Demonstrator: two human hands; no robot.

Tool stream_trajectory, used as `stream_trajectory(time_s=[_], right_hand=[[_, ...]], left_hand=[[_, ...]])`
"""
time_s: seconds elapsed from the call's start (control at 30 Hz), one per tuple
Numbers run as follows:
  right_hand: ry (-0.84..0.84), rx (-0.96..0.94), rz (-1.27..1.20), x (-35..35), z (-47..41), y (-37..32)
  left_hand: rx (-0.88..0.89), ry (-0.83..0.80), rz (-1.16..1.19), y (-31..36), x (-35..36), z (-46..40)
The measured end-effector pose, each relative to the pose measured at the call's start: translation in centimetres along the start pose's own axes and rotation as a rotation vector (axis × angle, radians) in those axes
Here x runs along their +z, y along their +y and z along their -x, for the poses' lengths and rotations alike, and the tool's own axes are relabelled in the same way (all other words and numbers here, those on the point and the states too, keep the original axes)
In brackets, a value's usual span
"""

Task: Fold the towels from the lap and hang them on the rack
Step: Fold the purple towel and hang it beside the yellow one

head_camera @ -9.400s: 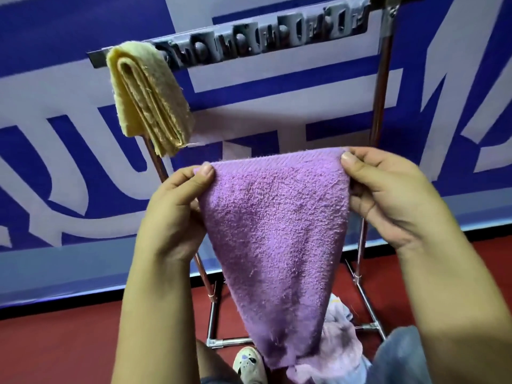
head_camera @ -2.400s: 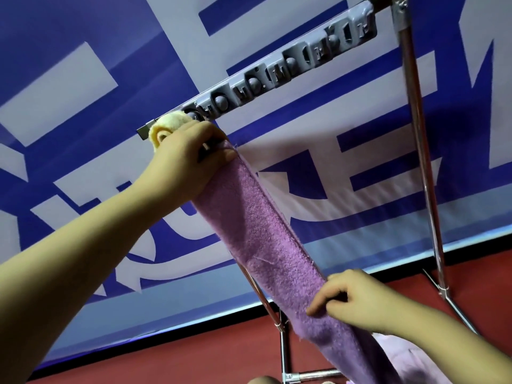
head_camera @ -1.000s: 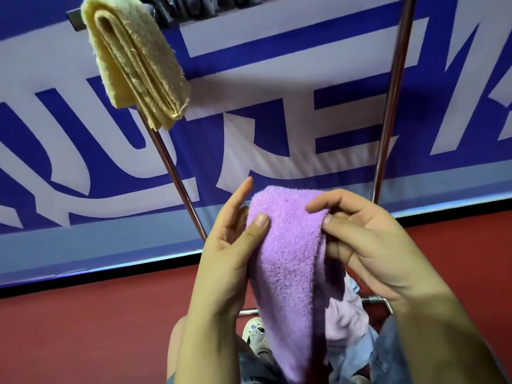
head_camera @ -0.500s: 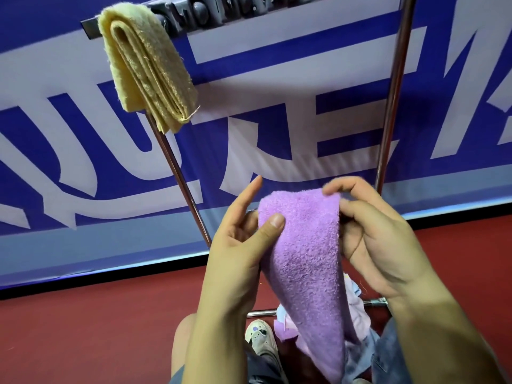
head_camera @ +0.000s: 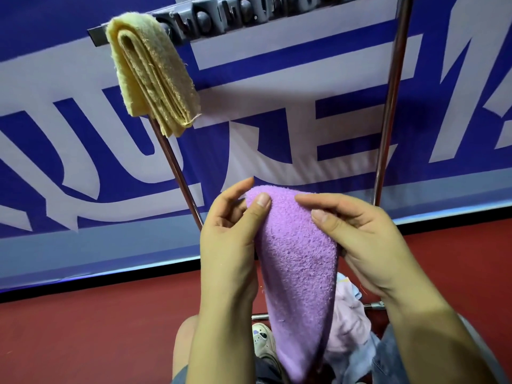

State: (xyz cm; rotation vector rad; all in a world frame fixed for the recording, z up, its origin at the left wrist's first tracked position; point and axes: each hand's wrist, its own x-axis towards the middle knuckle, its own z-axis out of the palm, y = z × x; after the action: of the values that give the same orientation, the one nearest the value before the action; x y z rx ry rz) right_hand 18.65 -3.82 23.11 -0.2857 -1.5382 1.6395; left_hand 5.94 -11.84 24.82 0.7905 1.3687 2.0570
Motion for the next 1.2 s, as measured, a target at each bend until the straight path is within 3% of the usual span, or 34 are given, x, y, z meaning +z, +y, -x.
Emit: stream_trajectory(time_s=[0.27,0.37,0.47,0.67,0.8,1.03,1.2], right_hand=[[0.055,0.049,-0.299,0.3,-1.2,-1.3],[0.023,0.060,-0.258,0.0,-1.6,-2.3],[-0.074,0.077,-0.020,-0.9,-1.5,-3.6],[-0.117,-0.020,0.157,-0.8,-1.0,-6.9],[-0.008,-0.061,0.103,-0.6,-1.6,-8.6],[-0.197,0.024,0.007,0.0,-2.6,-12.1],[-0.099,-0.049,-0.024,-0.1,-4.1,-13.2]], left_hand=[[-0.091,-0.299,-0.101,-0.4,-1.3,0.9],[-0.006,-0.272,-0.046,0.5,-0.9,0.6],[0.079,-0.220,-0.001,1.8,0.4,-0.1],[0.187,-0.196,-0.125,3.7,3.1,-0.8],[0.229,-0.207,-0.163,5.8,3.7,-0.5],[0.213,-0.297,-0.128,9.8,4.2,-0.8],[0.208,-0.409,-0.091,10.8,4.5,-1.3]])
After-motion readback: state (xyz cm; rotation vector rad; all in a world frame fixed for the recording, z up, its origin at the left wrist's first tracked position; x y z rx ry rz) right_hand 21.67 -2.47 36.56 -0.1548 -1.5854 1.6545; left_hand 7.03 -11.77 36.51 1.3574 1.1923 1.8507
